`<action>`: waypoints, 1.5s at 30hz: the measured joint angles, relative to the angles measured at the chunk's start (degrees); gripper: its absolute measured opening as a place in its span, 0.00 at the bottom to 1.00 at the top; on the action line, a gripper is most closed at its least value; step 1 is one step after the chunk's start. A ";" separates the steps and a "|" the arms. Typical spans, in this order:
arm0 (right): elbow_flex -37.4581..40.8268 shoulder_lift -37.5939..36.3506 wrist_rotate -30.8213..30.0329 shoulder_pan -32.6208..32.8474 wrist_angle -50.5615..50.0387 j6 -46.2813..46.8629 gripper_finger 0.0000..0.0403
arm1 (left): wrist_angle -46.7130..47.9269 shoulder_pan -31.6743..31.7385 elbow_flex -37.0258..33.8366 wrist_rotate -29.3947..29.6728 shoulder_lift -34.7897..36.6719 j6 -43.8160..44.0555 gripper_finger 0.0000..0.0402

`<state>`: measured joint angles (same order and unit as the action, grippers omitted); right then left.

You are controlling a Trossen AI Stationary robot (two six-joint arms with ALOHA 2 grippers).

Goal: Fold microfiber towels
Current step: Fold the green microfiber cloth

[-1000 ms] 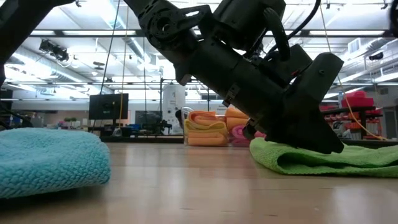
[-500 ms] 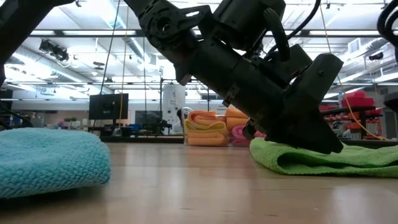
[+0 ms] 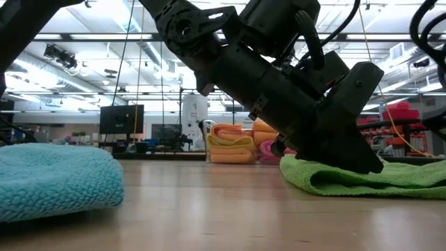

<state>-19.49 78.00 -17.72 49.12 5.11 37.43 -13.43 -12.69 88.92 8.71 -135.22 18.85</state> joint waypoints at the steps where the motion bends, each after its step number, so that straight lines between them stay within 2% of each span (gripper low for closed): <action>1: 0.00 0.52 -0.02 0.00 0.00 0.14 0.56 | 0.02 0.00 0.00 0.00 -0.01 0.00 0.22; 4: 0.00 1.96 0.20 0.00 2.31 0.22 0.56 | 0.13 0.00 0.00 0.00 0.00 0.00 0.21; 9: 0.04 3.75 6.51 0.96 11.55 -3.80 0.56 | 0.27 0.00 -0.02 0.00 -0.02 0.02 0.21; 15: 0.04 4.35 9.42 4.64 13.06 -3.54 0.56 | 0.43 0.00 -0.02 0.00 0.00 0.02 0.23; 18: 0.04 4.35 8.71 5.91 13.23 -3.85 0.56 | 0.45 0.00 -0.02 0.00 0.00 0.04 0.22; 25: 0.04 4.35 0.24 4.96 12.39 -3.29 0.56 | 0.43 0.00 -0.02 0.00 0.00 0.04 0.20; 28: 0.04 4.76 -1.32 3.65 12.09 -3.05 0.56 | 0.40 0.00 -0.02 0.00 0.00 0.02 0.20; 38: -2.23 13.31 2.62 2.78 20.17 -6.38 0.56 | -0.46 0.04 -0.09 0.00 -0.44 0.04 0.19; 45: -4.83 12.66 7.85 2.94 19.81 -10.48 0.56 | -0.12 0.04 -0.09 0.00 -0.44 0.06 0.20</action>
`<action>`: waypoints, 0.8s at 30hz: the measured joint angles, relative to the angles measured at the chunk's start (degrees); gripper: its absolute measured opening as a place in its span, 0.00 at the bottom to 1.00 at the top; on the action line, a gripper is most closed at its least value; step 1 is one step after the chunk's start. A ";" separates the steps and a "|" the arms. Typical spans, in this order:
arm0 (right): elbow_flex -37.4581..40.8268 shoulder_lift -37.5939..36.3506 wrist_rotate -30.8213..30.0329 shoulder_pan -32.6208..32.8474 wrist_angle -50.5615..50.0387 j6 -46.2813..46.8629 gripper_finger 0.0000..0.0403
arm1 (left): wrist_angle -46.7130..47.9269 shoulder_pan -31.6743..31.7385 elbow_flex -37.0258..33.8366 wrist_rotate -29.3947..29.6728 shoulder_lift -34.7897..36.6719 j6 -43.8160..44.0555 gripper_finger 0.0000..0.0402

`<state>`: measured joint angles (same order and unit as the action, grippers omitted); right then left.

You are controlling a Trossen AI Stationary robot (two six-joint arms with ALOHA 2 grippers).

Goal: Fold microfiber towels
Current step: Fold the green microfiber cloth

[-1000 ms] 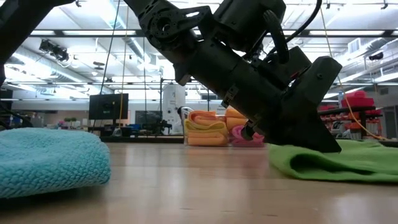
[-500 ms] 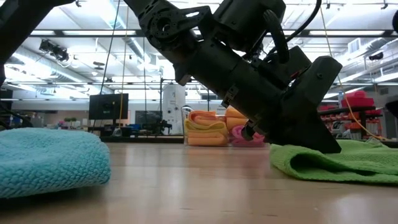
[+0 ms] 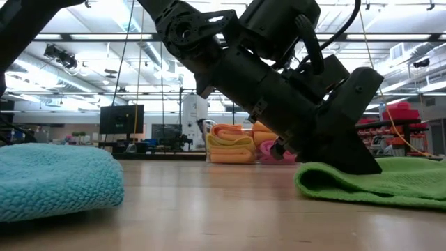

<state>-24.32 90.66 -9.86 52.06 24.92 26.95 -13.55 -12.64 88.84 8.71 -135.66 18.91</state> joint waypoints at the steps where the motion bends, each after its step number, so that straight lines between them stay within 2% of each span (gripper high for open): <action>1: -0.18 0.02 0.95 0.00 -0.08 0.10 0.56 | 0.12 0.02 0.00 0.02 0.00 0.00 0.20; 8: -3.87 1.74 6.38 2.42 -1.37 2.03 0.56 | 0.23 0.02 0.00 0.02 0.00 0.00 0.18; 12: -6.88 0.29 7.12 3.96 -8.40 0.56 0.56 | 0.25 0.02 0.00 0.02 -0.02 0.00 0.18; 14: -8.56 -1.11 5.20 4.19 -13.15 -0.34 0.56 | 0.26 0.04 0.00 0.01 -0.02 0.00 0.19; 18: -10.45 -2.28 -5.35 3.78 -21.87 0.24 0.56 | 0.27 0.04 0.00 0.02 -0.05 0.00 0.20; 24: -9.01 0.68 -4.55 1.94 -17.95 1.16 0.53 | 0.48 0.04 0.07 0.02 -0.09 0.00 0.18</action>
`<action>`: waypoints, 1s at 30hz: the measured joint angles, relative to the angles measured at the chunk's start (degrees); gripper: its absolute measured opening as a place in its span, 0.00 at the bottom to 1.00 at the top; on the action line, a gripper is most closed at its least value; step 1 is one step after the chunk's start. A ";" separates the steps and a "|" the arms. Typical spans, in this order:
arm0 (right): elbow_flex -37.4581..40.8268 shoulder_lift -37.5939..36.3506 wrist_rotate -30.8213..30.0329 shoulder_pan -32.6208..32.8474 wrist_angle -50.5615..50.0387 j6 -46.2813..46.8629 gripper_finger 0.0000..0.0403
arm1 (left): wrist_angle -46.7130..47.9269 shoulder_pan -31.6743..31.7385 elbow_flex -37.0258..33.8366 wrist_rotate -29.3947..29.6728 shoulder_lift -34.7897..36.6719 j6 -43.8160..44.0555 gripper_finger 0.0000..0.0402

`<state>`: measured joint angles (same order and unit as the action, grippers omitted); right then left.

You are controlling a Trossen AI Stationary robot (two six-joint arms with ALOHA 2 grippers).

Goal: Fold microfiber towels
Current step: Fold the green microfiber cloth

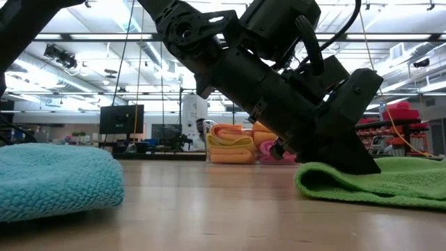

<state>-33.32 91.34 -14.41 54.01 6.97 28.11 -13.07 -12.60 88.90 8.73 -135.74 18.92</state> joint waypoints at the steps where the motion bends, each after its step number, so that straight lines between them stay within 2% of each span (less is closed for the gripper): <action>1: 0.00 0.90 1.14 -0.13 1.73 -0.41 0.53 | 0.01 0.01 0.00 0.00 0.00 0.00 0.18; 7: 0.00 5.86 9.25 -0.31 12.43 -3.20 0.51 | 0.03 0.02 0.00 -0.01 0.00 0.00 0.19; 12: -0.04 7.70 11.63 -0.29 13.26 -2.81 0.51 | 0.03 0.00 0.02 0.00 0.00 0.00 0.19; 16: 0.08 5.50 12.81 -0.23 11.65 -3.00 0.51 | 0.06 0.00 0.00 0.00 0.00 0.00 0.18; 19: -0.05 1.58 12.02 -0.15 11.01 -3.43 0.50 | 0.07 0.02 0.02 0.01 0.00 0.00 0.17; 23: -0.02 -1.85 5.00 -0.23 3.83 -2.35 0.50 | 0.06 0.02 0.01 0.00 0.00 0.00 0.18; 25: -0.02 -1.84 3.04 -0.23 1.79 -1.34 0.50 | 0.06 0.00 0.01 0.00 0.00 0.00 0.19; 30: 0.00 2.19 2.99 -0.25 2.98 -0.66 0.50 | 0.08 0.00 0.02 0.00 0.00 0.00 0.19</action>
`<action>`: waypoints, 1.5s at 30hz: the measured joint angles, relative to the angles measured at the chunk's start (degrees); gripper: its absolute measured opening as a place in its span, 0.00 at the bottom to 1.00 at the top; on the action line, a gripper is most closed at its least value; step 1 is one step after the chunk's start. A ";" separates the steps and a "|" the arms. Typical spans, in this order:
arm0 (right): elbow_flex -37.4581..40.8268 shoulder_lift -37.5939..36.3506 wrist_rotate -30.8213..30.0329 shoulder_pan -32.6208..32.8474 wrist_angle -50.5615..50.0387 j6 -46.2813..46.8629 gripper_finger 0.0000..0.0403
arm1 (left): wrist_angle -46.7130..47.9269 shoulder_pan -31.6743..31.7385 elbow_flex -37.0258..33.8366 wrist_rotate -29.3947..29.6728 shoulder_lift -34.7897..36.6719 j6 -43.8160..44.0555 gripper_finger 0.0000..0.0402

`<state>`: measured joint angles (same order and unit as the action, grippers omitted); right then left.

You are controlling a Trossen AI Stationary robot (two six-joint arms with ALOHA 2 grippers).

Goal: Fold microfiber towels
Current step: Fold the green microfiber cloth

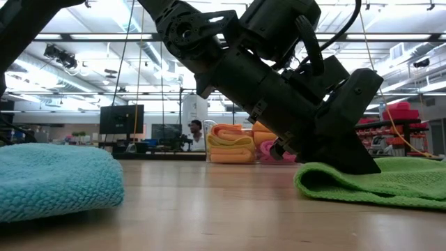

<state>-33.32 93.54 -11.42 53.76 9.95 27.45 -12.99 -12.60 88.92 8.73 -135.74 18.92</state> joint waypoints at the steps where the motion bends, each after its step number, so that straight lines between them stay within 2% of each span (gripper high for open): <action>1: 0.00 0.90 0.64 0.00 1.24 -0.08 0.50 | 0.00 0.02 -0.02 -0.02 0.00 0.00 0.19; 7: 0.00 4.96 4.07 0.00 8.94 -2.28 0.50 | 0.02 0.02 0.00 0.00 0.00 0.00 0.17; 14: -0.33 5.05 5.39 0.01 11.45 -3.98 0.51 | 0.04 0.00 -0.02 -0.04 0.00 0.00 0.19; 18: -1.51 5.03 9.53 0.04 11.48 -5.08 0.51 | 0.04 0.00 -0.02 -0.02 0.00 0.00 0.19; 22: -1.64 5.03 14.10 0.89 9.47 -1.90 0.51 | 0.08 -0.04 0.00 -0.22 0.00 0.00 0.18; 28: -1.74 3.26 15.80 1.51 3.51 2.21 0.51 | 0.11 -0.04 0.00 -0.22 0.00 0.00 0.18; 31: -1.62 1.29 14.09 1.53 2.46 1.21 0.51 | 0.11 -0.04 -0.02 -0.20 0.00 0.00 0.19; 36: -1.66 -1.32 6.14 1.41 1.76 -2.13 0.51 | 0.13 -0.09 -0.02 -0.02 0.00 -0.04 0.18; 42: -1.66 -3.01 5.41 1.42 1.93 -4.02 0.51 | 0.04 -1.19 0.08 -4.64 0.13 -4.88 0.19; 45: -1.66 -3.32 4.09 1.42 2.02 -5.29 0.51 | 2.97 -2.01 1.83 -6.71 0.15 -7.52 0.20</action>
<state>-34.98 90.21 -7.33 55.18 11.97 22.16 -10.02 -14.61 90.76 2.02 -135.59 11.40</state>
